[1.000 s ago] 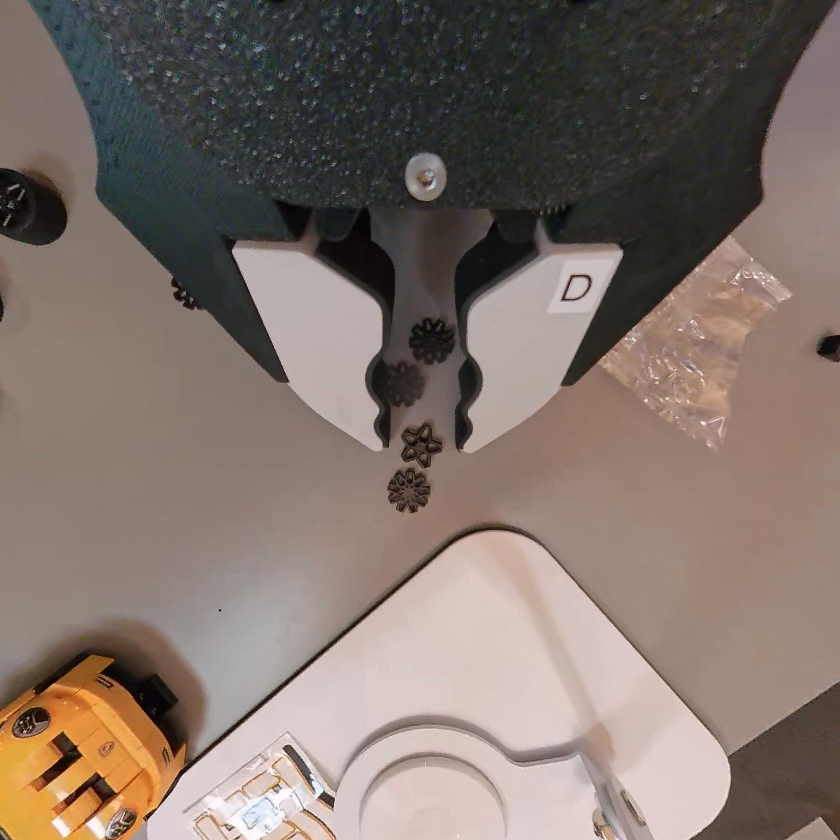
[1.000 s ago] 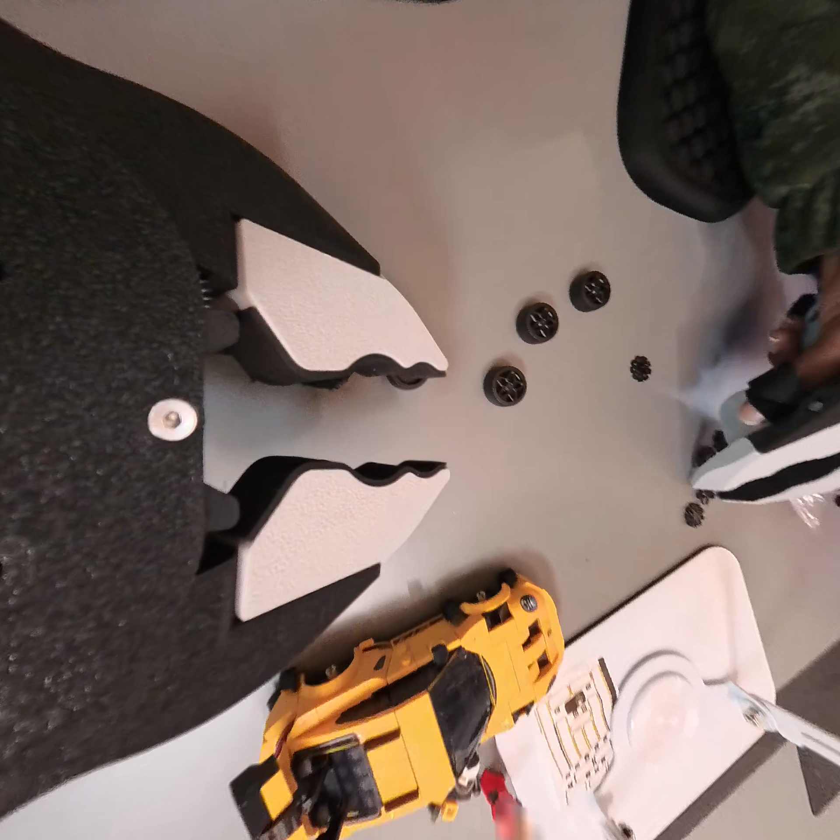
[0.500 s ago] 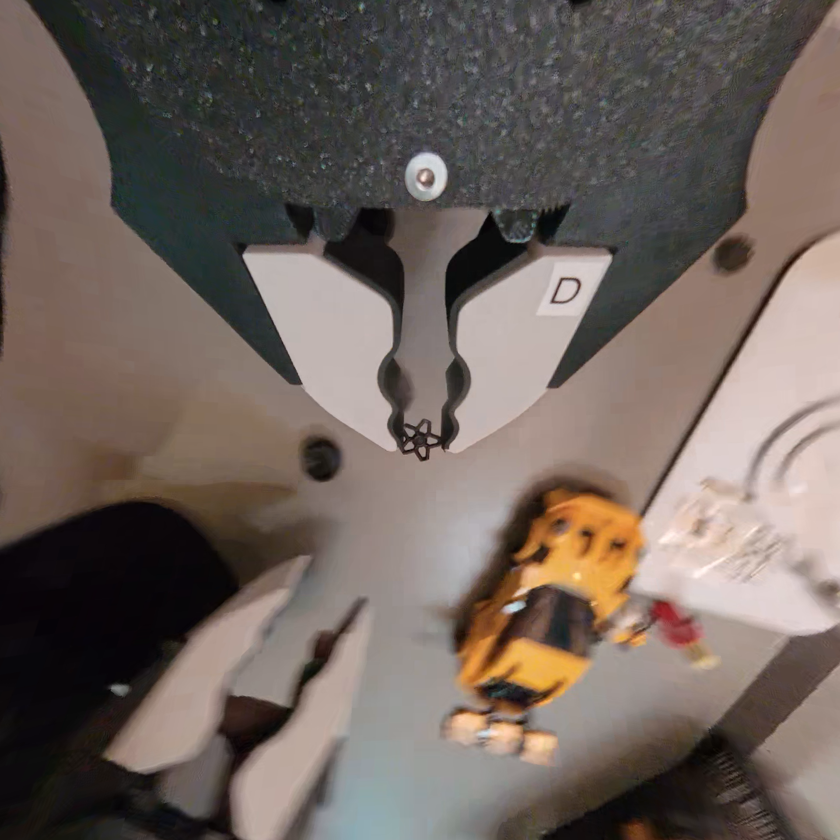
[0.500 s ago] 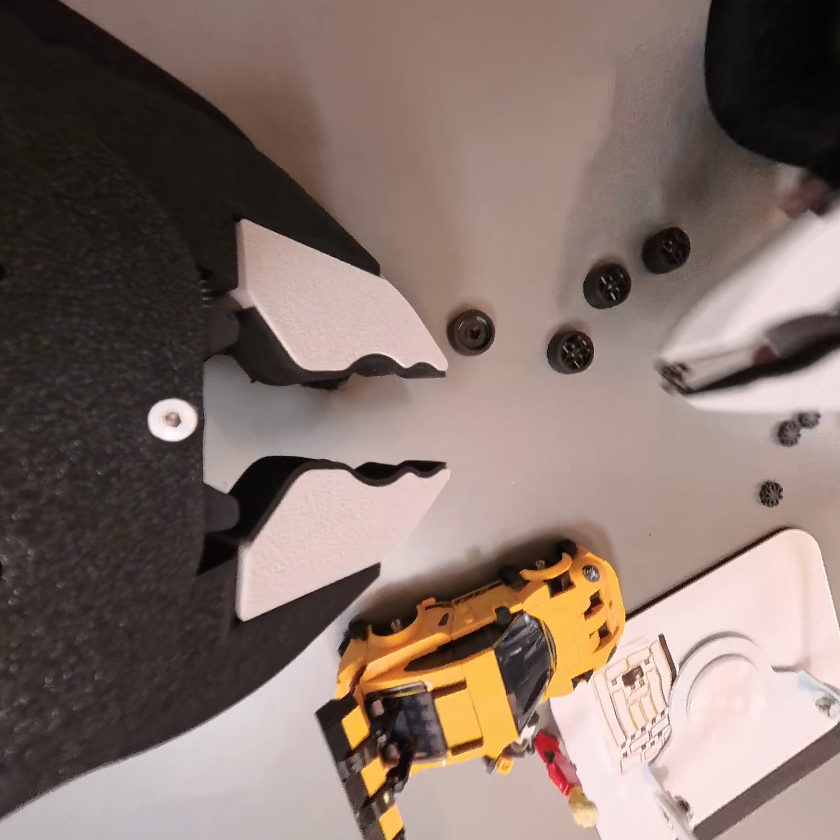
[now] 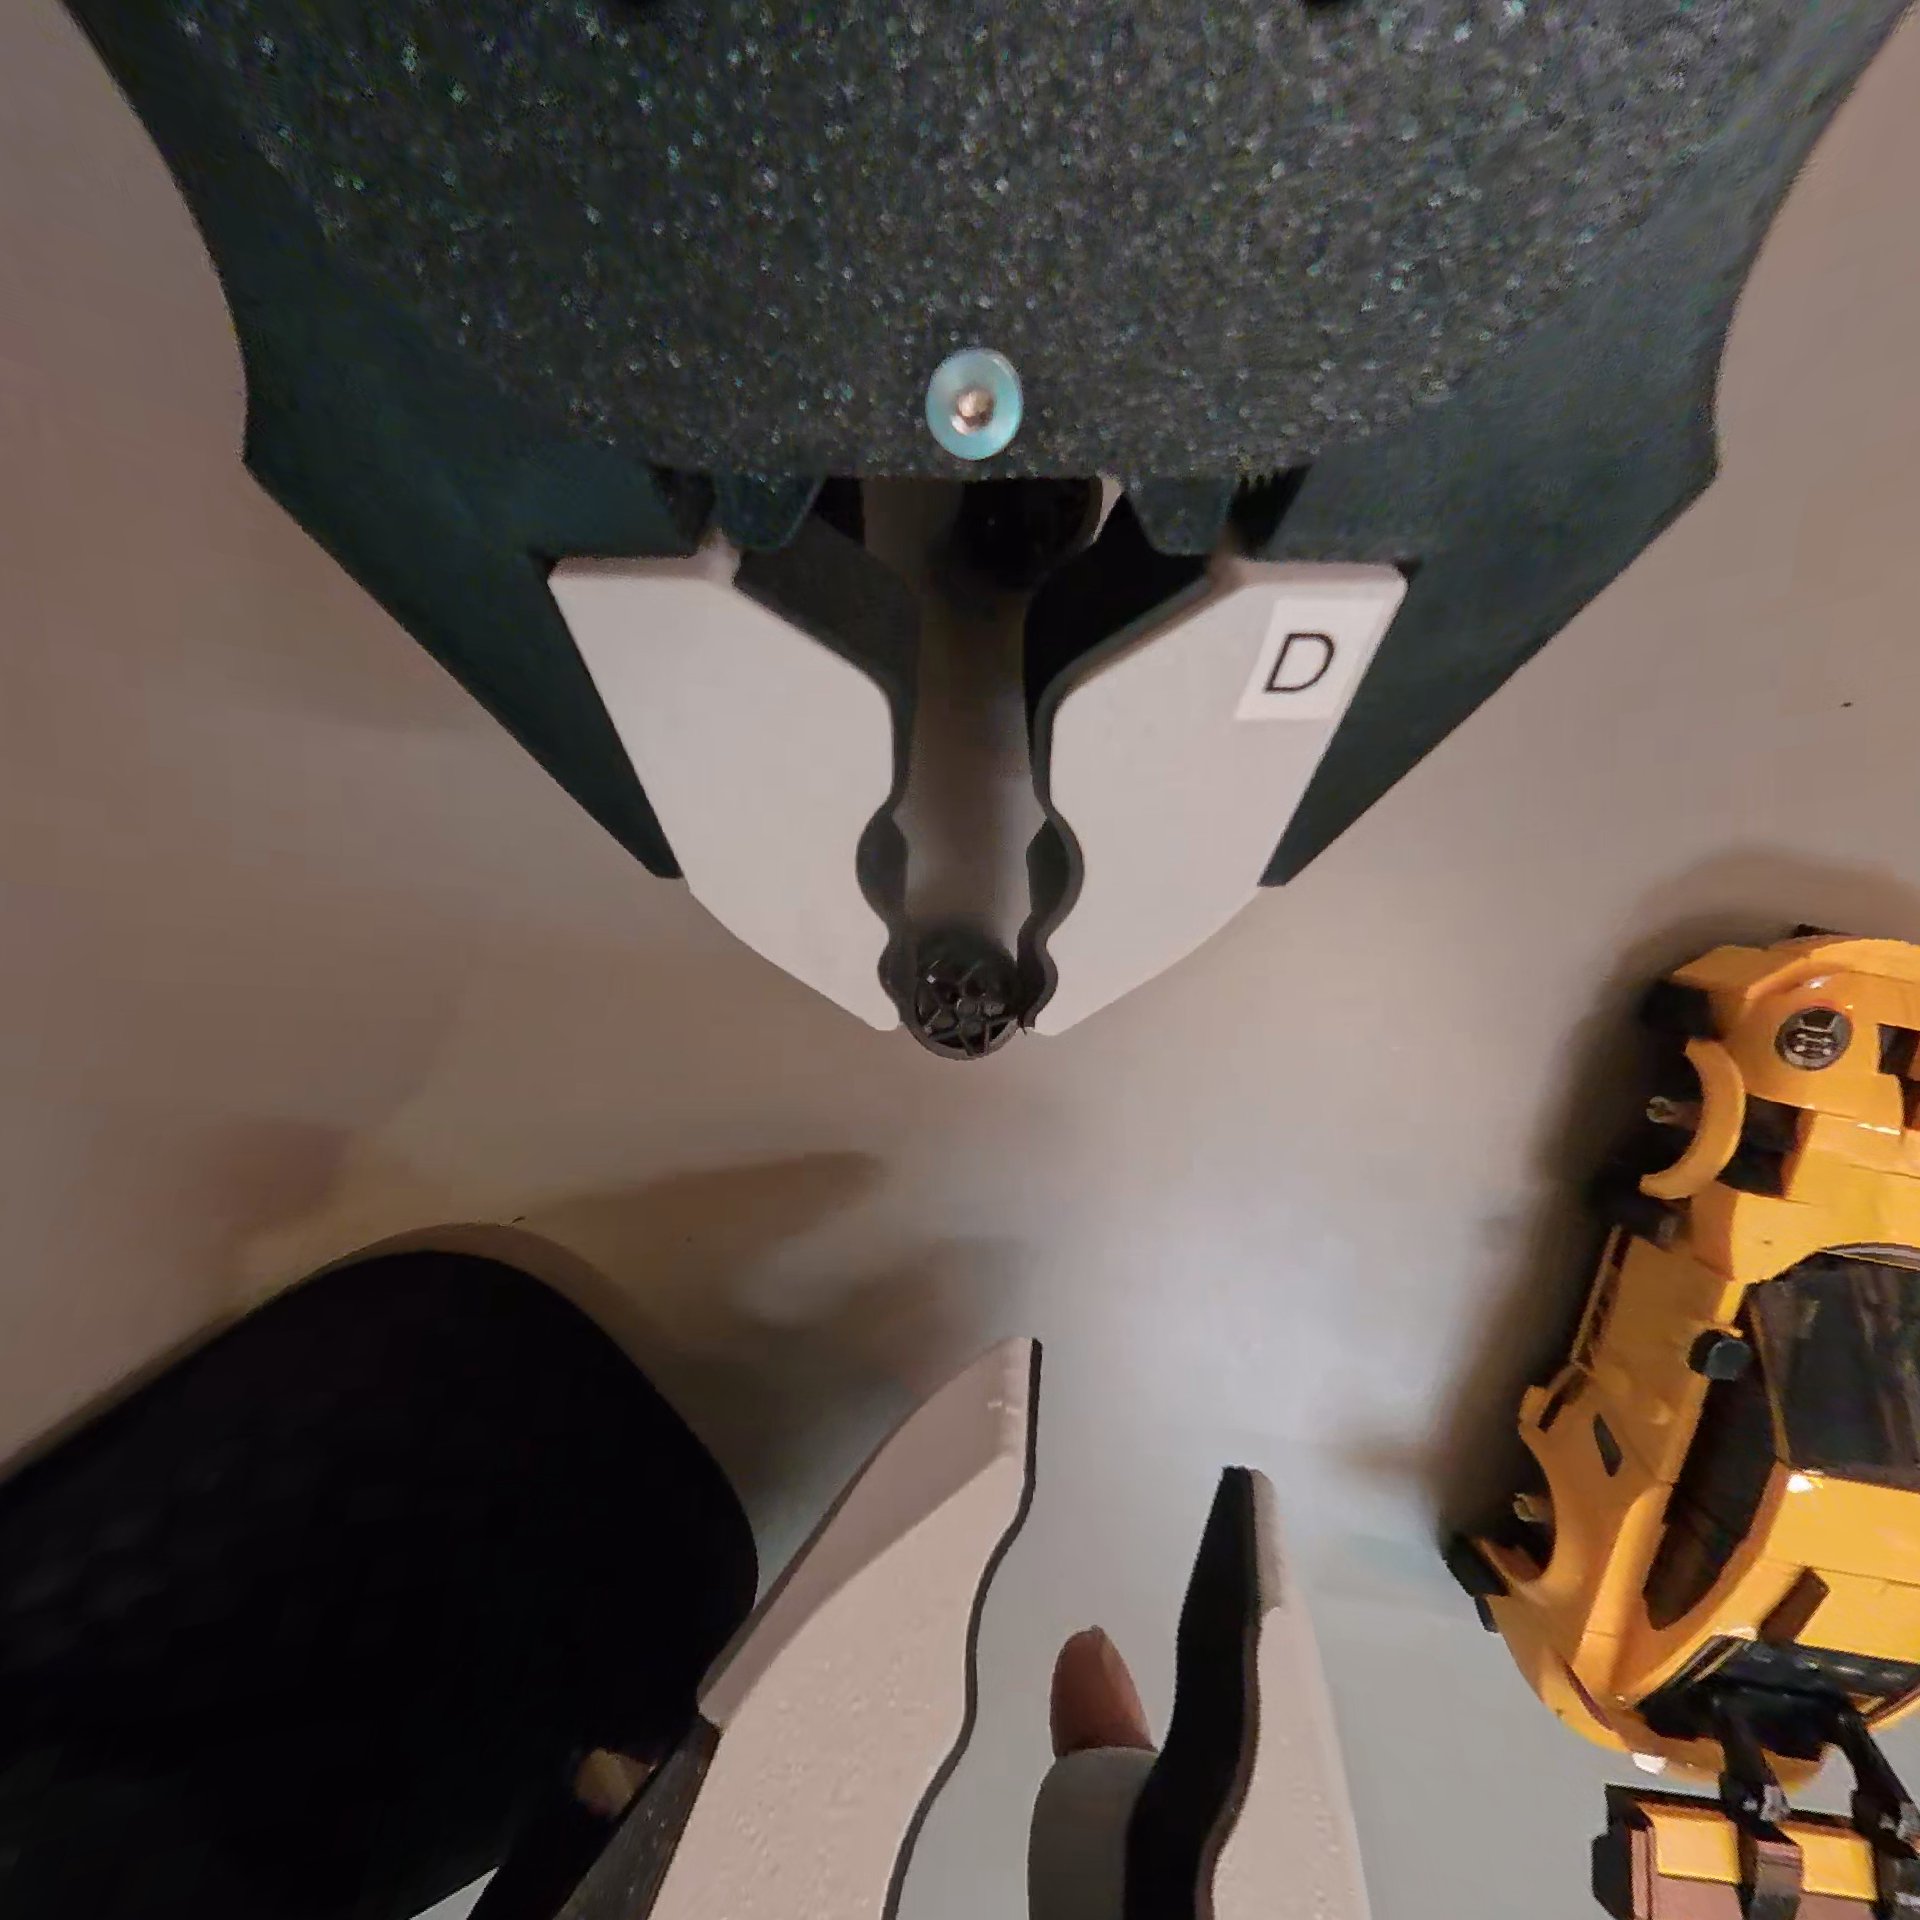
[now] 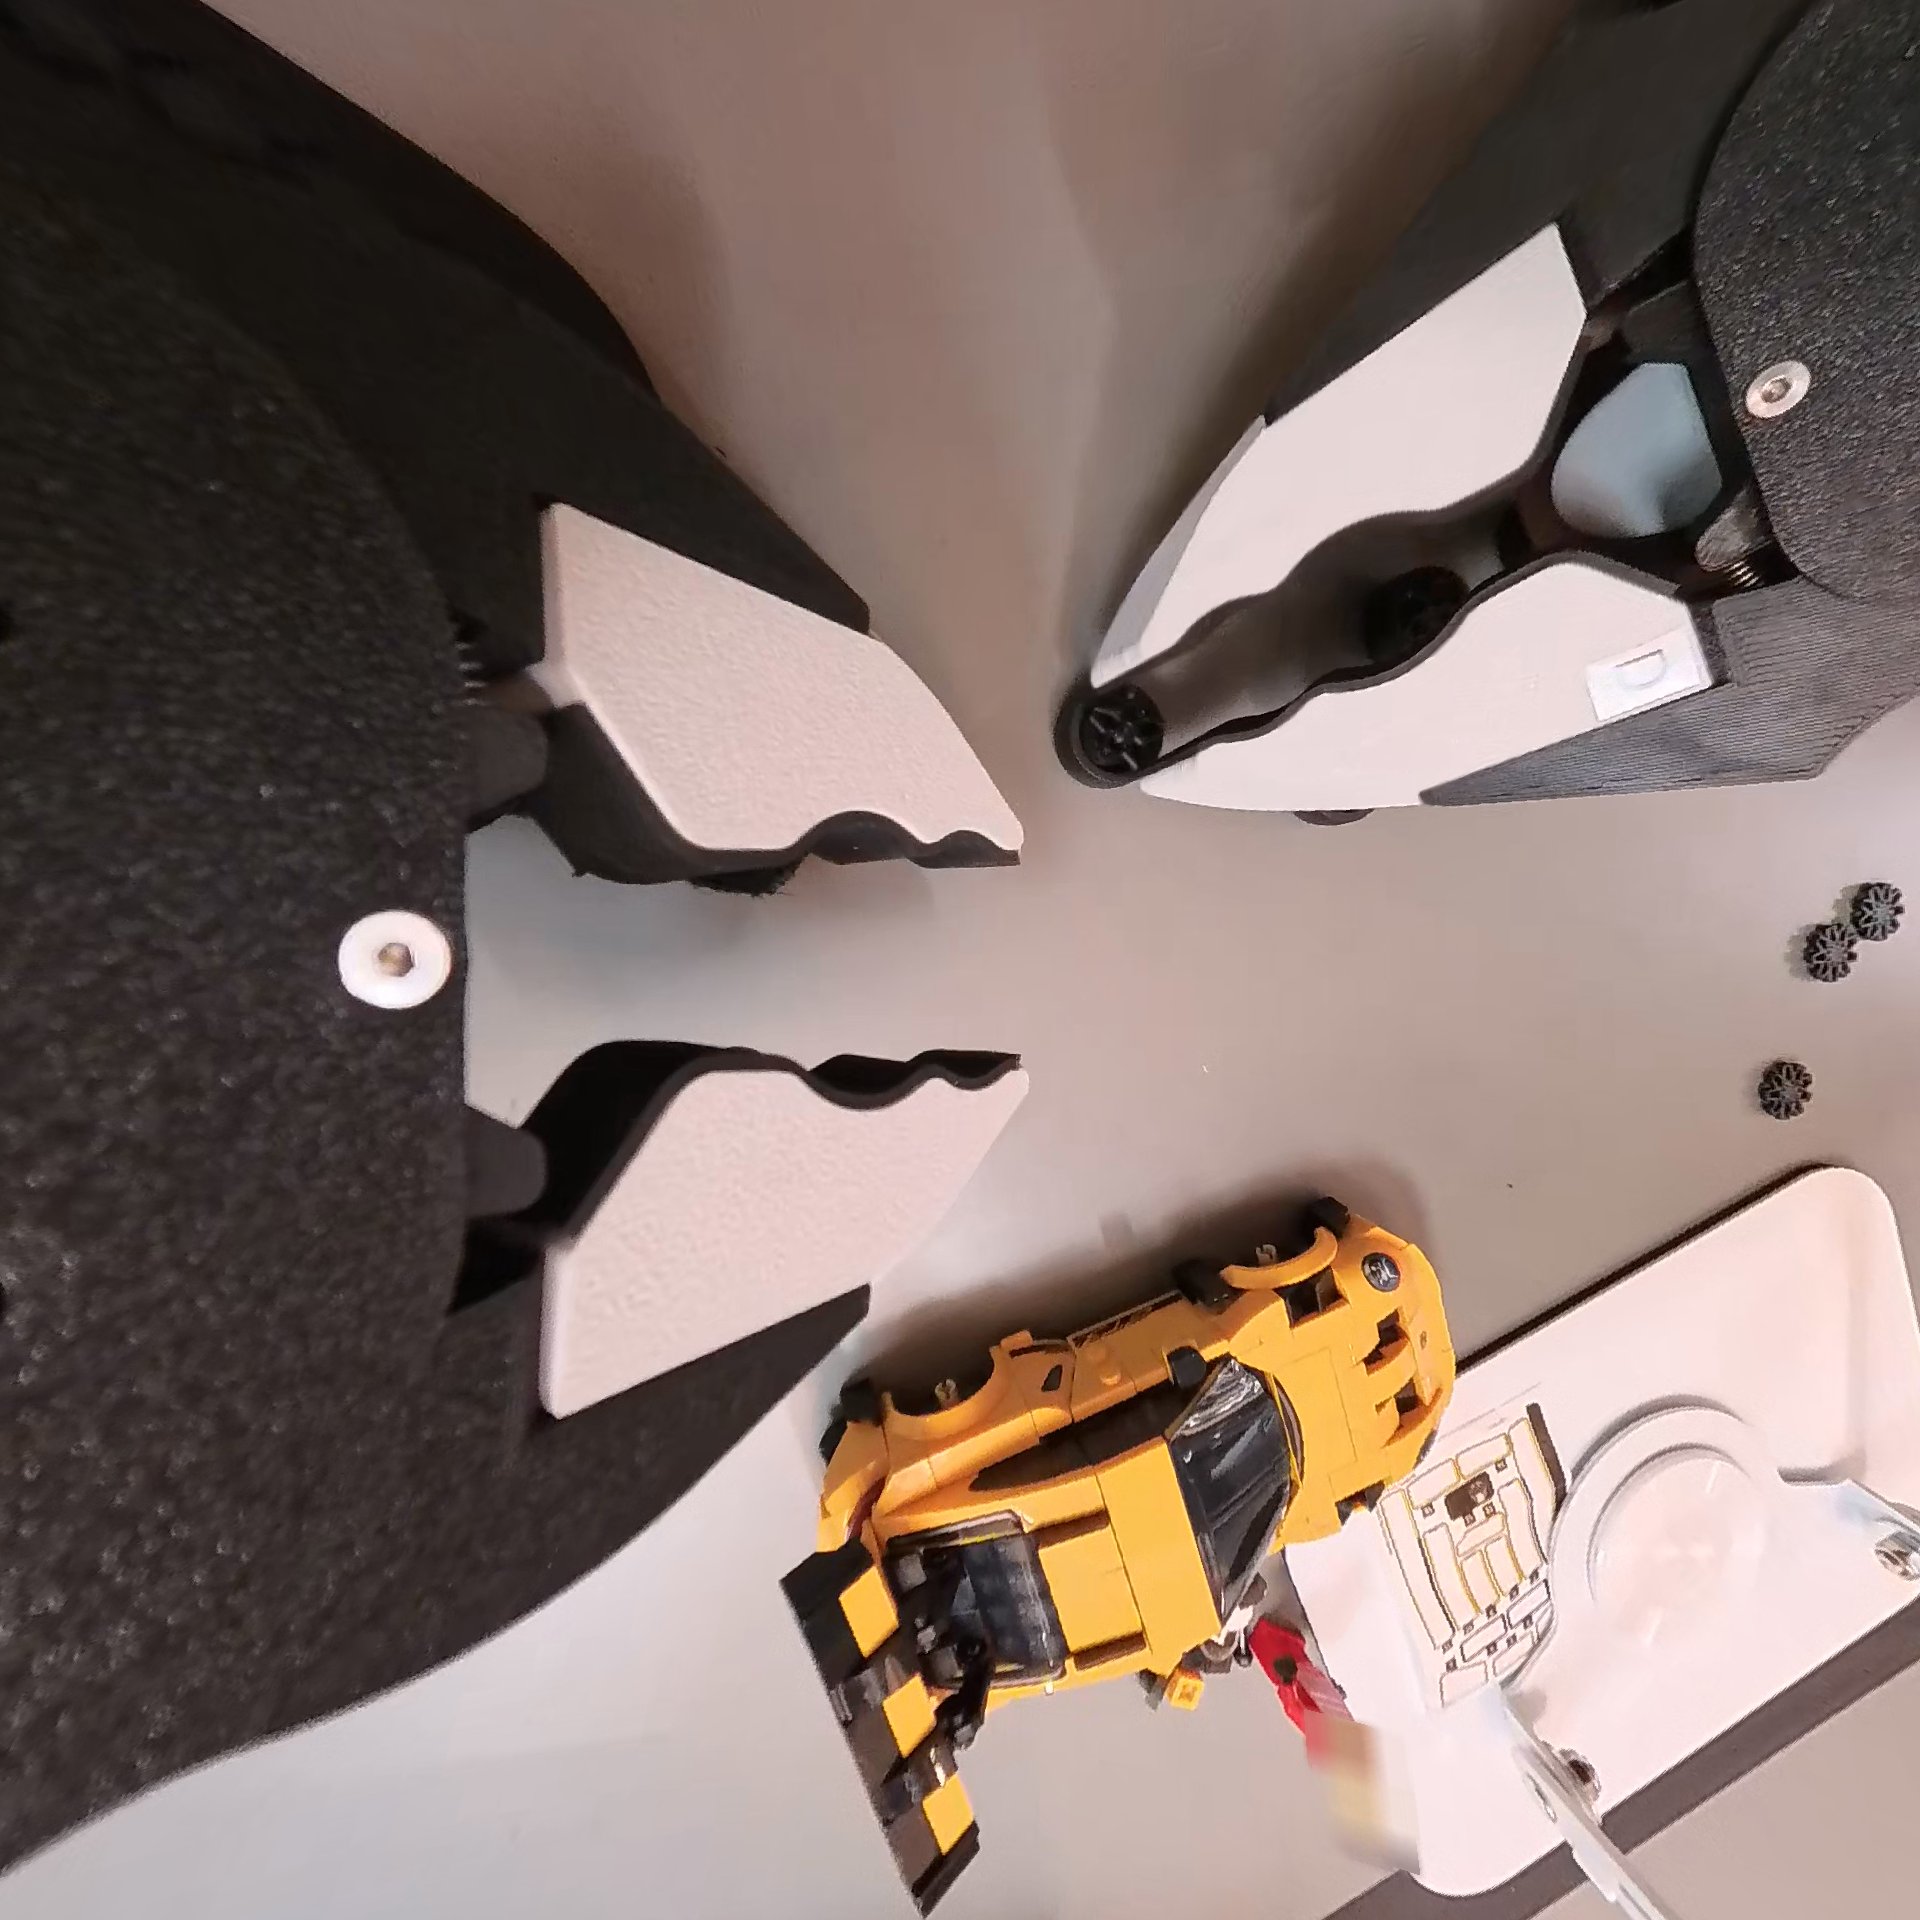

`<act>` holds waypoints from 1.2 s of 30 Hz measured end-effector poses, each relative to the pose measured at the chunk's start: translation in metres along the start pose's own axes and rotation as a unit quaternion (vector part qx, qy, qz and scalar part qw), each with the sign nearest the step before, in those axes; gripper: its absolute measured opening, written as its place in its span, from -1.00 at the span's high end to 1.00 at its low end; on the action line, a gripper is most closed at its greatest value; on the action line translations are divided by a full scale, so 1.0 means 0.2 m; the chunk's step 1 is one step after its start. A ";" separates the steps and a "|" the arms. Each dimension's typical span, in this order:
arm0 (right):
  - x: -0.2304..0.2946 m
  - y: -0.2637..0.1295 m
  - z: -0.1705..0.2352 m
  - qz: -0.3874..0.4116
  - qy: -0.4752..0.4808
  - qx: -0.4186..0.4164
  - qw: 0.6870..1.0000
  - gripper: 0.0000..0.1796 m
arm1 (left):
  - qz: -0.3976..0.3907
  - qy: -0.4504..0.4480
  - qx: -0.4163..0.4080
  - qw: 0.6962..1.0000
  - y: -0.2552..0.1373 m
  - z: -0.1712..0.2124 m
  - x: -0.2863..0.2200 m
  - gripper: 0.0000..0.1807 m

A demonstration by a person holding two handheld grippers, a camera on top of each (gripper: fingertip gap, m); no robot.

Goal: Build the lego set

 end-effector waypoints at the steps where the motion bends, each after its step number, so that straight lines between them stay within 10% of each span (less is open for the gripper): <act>1: 0.00 0.00 0.00 0.000 0.000 0.000 1.000 0.63 | 0.002 -0.001 0.001 1.000 0.00 0.00 0.00 0.79; 36: 0.01 0.01 0.00 -0.004 -0.002 -0.003 1.000 0.65 | 0.019 0.020 -0.003 1.000 0.01 0.03 -0.05 0.60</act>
Point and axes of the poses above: each gripper's, where its closed fingertips meet, y out along the fingers, z out of its underside, x = y × z across the jaws, the point moved 8 cm from there along -y, back along the fingers, and after that the axes turned 12 degrees about z, right-handed, at the moved point
